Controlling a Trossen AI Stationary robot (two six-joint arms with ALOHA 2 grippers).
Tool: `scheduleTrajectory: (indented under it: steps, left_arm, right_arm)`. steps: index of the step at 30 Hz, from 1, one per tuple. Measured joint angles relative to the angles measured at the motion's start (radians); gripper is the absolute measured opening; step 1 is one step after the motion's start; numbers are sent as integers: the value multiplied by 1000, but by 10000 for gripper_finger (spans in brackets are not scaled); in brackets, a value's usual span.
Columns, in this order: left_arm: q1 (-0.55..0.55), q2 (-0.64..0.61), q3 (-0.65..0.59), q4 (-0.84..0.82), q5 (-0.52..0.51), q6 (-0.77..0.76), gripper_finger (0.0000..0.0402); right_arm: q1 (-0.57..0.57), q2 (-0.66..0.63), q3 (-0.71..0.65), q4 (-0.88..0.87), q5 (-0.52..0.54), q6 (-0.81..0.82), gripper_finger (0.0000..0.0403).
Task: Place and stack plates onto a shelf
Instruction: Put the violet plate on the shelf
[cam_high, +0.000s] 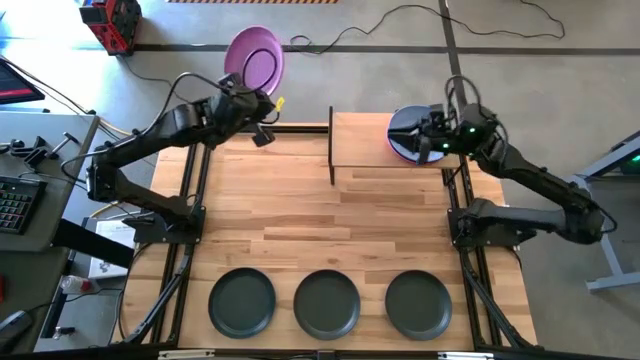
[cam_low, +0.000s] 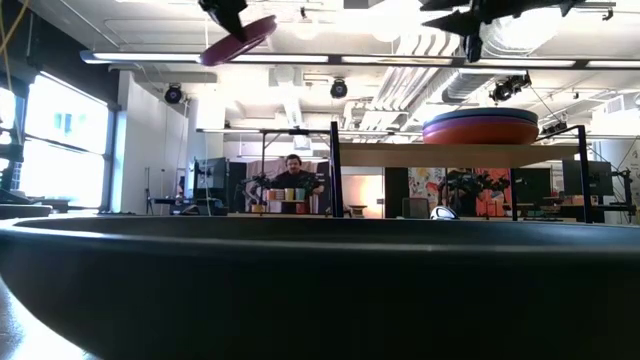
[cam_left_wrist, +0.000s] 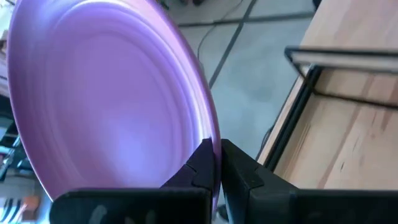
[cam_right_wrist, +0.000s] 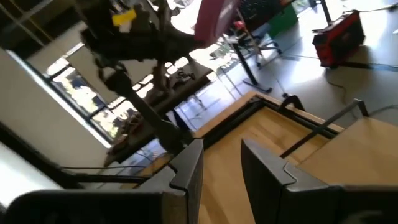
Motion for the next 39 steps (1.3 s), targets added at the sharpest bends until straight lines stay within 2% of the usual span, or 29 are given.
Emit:
scheduleTrajectory:
  steps: [6, 9, 13, 17, 20, 24, 32, 39]
  left_arm:
    - [32, -5, 0, -58, 2, 1, 3]
    - [48, -5, 0, -59, 13, 1, 3]
    - [66, -5, 0, -59, 99, 1, 3]
    - [79, -5, 0, -59, 136, 2, 3]
    - [87, -5, 0, -59, 136, 2, 3]
    - [99, -5, 0, -59, 139, 3, 3]
    - [113, -5, 0, -59, 171, 13, 3]
    - [116, -5, 0, -59, 171, 46, 3]
  right_arm:
    - [153, 91, 2, -9, 229, -4, 92]
    - [219, 151, 61, -76, 344, -26, 92]
    - [283, 246, 231, -258, 520, -90, 92]
    - [279, 357, 439, -565, 636, -52, 92]
    - [265, 448, 563, -784, 640, 40, 92]
    - [256, 558, 678, -935, 589, 118, 92]
    - [221, 704, 755, -1053, 556, 202, 92]
    - [195, 744, 755, -1080, 550, 250, 92]
